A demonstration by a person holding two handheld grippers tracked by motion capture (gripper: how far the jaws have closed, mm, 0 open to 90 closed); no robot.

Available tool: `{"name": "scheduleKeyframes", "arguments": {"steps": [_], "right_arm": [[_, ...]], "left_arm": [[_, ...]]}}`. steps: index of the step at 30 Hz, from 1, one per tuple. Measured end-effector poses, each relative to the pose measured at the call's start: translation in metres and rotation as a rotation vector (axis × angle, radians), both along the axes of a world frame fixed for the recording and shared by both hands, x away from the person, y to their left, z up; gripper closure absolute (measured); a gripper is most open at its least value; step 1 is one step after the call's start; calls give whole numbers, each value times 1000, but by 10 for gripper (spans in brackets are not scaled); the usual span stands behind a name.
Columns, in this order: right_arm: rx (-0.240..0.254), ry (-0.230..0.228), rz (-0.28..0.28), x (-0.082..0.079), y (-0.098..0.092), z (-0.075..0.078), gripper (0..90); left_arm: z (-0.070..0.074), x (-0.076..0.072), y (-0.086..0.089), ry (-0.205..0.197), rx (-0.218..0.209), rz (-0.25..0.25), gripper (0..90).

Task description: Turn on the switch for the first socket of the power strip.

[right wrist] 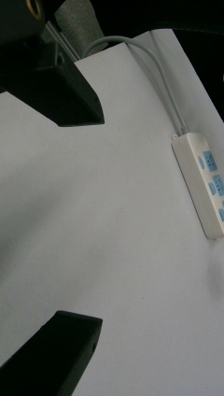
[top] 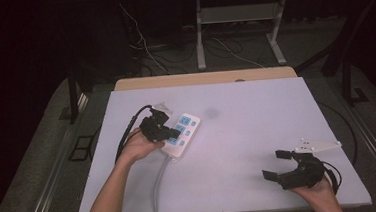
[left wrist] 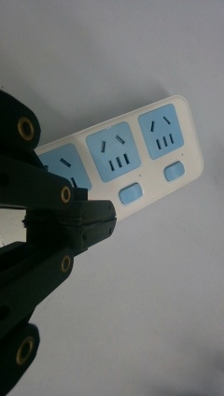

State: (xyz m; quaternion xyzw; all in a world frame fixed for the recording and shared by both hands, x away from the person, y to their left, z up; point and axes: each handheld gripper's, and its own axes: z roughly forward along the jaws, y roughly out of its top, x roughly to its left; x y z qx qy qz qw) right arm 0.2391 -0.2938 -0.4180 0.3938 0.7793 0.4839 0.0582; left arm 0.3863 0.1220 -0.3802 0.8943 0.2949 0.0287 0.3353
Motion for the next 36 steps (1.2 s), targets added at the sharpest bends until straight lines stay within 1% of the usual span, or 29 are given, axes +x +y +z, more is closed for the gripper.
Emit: {"name": "scheduleKeyframes", "arguments": {"steps": [6, 11, 12, 13, 14, 15, 17, 22, 25, 28, 33, 36], "right_arm": [[3, -1, -1, 0, 0, 0, 30], [5, -1, -1, 0, 0, 0, 30], [5, -2, 0, 0, 0, 0, 30], [6, -2, 0, -1, 0, 0, 30], [6, -1, -1, -1, 0, 0, 30], [7, -2, -2, -1, 0, 0, 30], [9, -5, -2, -1, 0, 1, 30], [9, -3, -5, -1, 0, 0, 30], [10, -2, -6, -1, 0, 0, 30], [9, 0, -6, -1, 1, 0, 30], [10, 0, -7, -1, 1, 0, 30], [9, 0, -7, -1, 1, 0, 30]], "left_arm": [[9, -7, 5, -15, -14, 17, 889], [18, -15, 10, -38, -17, 30, 841], [20, -17, 11, -43, -26, 37, 829], [22, -18, 13, -51, -27, 42, 816], [24, -21, 16, -57, -43, 59, 795], [25, -22, 17, -58, -58, 67, 761], [29, -27, 21, -67, -95, 75, 723], [31, -39, 31, -69, -133, 112, 535], [32, -46, 39, -74, -163, 132, 456], [33, -52, 47, -75, -193, 140, 368], [36, -65, 58, -89, -227, 153, 220], [36, -72, 61, -113, -226, 184, 134]]}}
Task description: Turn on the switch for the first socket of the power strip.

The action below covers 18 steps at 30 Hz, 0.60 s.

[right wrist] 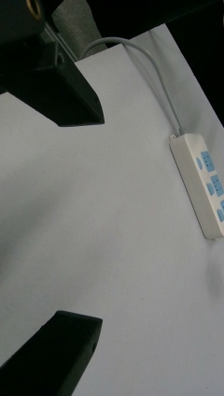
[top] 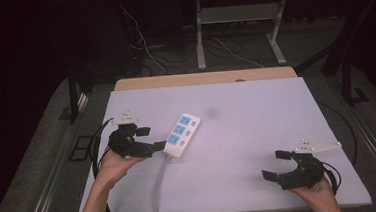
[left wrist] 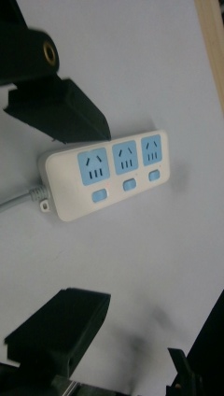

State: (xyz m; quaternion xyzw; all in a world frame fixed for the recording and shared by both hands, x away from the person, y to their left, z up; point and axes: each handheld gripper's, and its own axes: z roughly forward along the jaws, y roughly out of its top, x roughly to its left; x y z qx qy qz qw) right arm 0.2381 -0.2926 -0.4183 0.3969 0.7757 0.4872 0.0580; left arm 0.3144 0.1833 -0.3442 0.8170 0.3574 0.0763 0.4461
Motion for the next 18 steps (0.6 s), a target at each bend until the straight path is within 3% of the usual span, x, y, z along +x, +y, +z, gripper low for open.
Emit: {"name": "scheduleKeyframes", "arguments": {"steps": [6, 18], "right_arm": [[-2, -1, 1, 0, 1, 0, 30], [-4, 2, 3, 0, 1, -1, 30]], "left_arm": [[-3, -14, 3, -30, -1, 54, 0], [-19, -35, -3, -48, -29, 45, 0]]}}
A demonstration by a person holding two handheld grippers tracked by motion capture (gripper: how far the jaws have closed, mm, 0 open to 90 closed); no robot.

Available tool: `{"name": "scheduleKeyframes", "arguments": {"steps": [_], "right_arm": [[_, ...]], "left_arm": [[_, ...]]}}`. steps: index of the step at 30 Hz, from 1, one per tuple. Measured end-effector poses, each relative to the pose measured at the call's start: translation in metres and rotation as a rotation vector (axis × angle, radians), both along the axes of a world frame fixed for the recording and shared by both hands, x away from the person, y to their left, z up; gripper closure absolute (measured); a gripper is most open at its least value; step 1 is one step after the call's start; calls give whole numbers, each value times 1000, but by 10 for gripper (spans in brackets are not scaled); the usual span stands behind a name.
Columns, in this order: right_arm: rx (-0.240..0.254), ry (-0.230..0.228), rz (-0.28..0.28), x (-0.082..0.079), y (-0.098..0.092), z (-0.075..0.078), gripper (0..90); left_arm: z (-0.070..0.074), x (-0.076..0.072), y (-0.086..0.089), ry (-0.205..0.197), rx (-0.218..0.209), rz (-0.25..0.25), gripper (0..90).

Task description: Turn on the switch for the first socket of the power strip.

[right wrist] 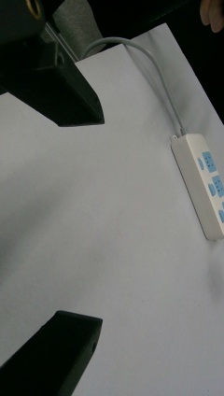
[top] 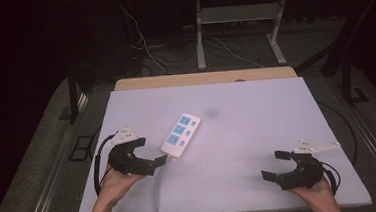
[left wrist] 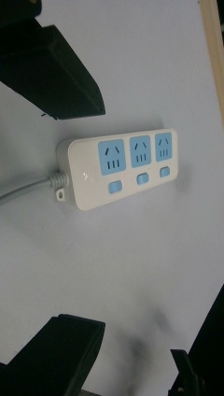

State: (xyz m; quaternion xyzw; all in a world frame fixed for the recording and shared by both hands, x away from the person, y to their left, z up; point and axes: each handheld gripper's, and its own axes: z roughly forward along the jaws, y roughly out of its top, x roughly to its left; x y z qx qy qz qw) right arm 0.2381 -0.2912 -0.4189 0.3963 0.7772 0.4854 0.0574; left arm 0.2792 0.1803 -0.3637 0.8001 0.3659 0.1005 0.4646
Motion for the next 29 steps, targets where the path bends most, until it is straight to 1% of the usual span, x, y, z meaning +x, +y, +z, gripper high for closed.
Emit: {"name": "scheduleKeyframes", "arguments": {"steps": [4, 7, 11, 14, 17, 19, 21, 23, 29], "right_arm": [[0, 0, 1, 0, 0, 0, 30], [-1, 0, 1, 0, 0, 0, 30], [-1, 1, 2, 0, 1, 0, 30], [-2, 1, 5, 0, 1, 0, 31], [-3, 0, 6, 0, 1, 0, 30], [-4, 1, 6, 0, 1, 0, 30], [-5, 1, 7, 0, 1, -1, 30], [-5, 2, 7, 0, 1, -1, 30], [-10, 5, 8, -1, 1, -2, 30]], "left_arm": [[-5, -4, -2, -2, 2, -5, 0], [-10, -7, -3, -1, -17, -11, 0], [-17, -11, -6, 3, -13, -19, 0], [-22, -13, -9, 6, -18, -22, 0], [-28, -17, -11, -6, -20, -23, 0], [-32, -19, -12, 3, -26, -28, 0], [-36, -21, -13, 6, -18, -30, 0], [-40, -22, -13, 15, -27, -31, 0], [-51, -25, -12, 20, -43, -29, 0]]}}
